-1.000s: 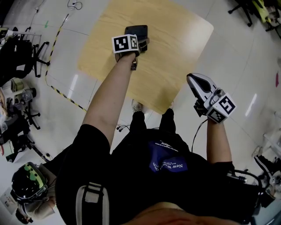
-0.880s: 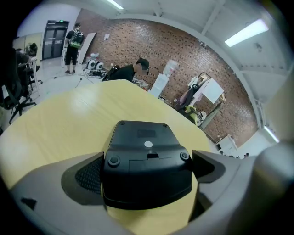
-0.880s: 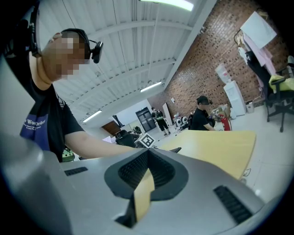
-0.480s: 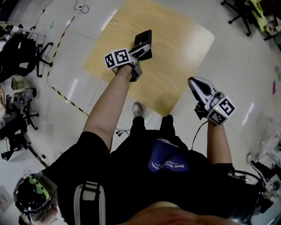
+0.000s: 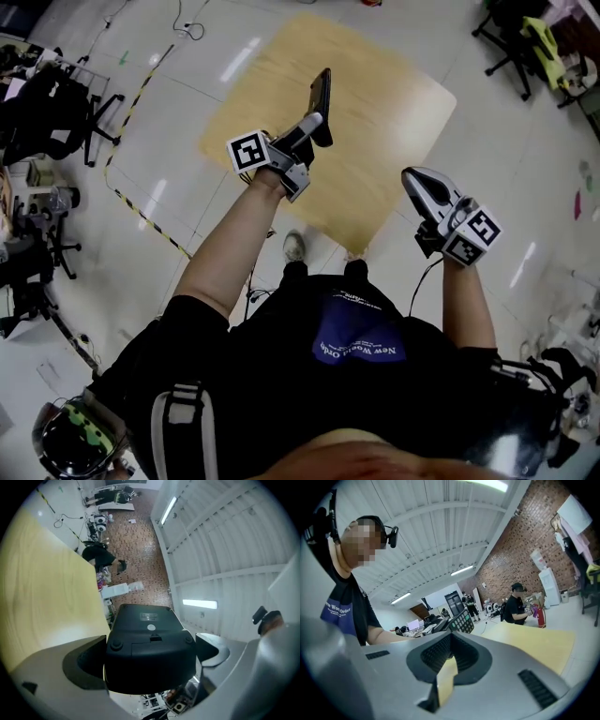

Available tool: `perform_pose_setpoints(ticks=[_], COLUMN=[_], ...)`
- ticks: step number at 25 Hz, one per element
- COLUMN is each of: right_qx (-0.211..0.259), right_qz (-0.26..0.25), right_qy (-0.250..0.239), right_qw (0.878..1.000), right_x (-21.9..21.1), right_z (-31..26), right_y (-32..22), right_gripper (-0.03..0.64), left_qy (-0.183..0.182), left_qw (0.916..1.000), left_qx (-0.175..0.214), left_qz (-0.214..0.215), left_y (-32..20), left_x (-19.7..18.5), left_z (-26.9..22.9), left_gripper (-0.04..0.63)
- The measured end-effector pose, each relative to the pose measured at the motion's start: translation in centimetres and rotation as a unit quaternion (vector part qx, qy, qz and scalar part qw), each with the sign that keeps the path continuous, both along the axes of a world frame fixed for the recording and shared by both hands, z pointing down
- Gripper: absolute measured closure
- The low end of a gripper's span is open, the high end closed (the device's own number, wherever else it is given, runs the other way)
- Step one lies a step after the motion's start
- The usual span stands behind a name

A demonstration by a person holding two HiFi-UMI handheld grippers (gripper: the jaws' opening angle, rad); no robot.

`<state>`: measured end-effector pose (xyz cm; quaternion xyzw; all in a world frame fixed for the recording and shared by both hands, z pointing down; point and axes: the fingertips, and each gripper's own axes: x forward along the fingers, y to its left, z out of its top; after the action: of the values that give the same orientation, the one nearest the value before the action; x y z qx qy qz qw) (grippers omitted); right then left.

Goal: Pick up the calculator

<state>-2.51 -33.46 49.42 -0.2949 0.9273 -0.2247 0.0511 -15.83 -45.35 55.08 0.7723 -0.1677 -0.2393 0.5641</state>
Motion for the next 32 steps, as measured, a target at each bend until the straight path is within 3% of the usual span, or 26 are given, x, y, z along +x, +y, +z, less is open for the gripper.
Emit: perform_pose_setpoints(ticks=[5,11,21,32], right_qx=[0.026,0.053,0.093,0.097], right_qz=[-0.007,-0.008,-0.009,-0.005], right_qy=[-0.001,0.003,0.022,0.014], right_qw=[1.0,0.999,0.995,0.995], right_x=[-1.7,-3.3,-5.7,-5.5], right_z=[-5.1,-9.7,-14.1,-14.3], right_y=[1.1,2.8,4.2,4.2], right_gripper=[0.632,0.632,0.632,0.632], left_qy=[0.072,0.149,0.161,0.17], left_qw=[0.9964,0.9874,0.9844,0.9819], left_qx=[0.041,0.052,0.07,0.083], left_qz=[0.014,0.01,0.013,0.004], left_y=[4.5,9.9,15.1,16.5], left_x=[-2.4,-6.9,-12.5,-13.7], left_z=[-7.6,-13.5,-16.8,-17.6], left_gripper=[0.011,0.011,0.011,0.011])
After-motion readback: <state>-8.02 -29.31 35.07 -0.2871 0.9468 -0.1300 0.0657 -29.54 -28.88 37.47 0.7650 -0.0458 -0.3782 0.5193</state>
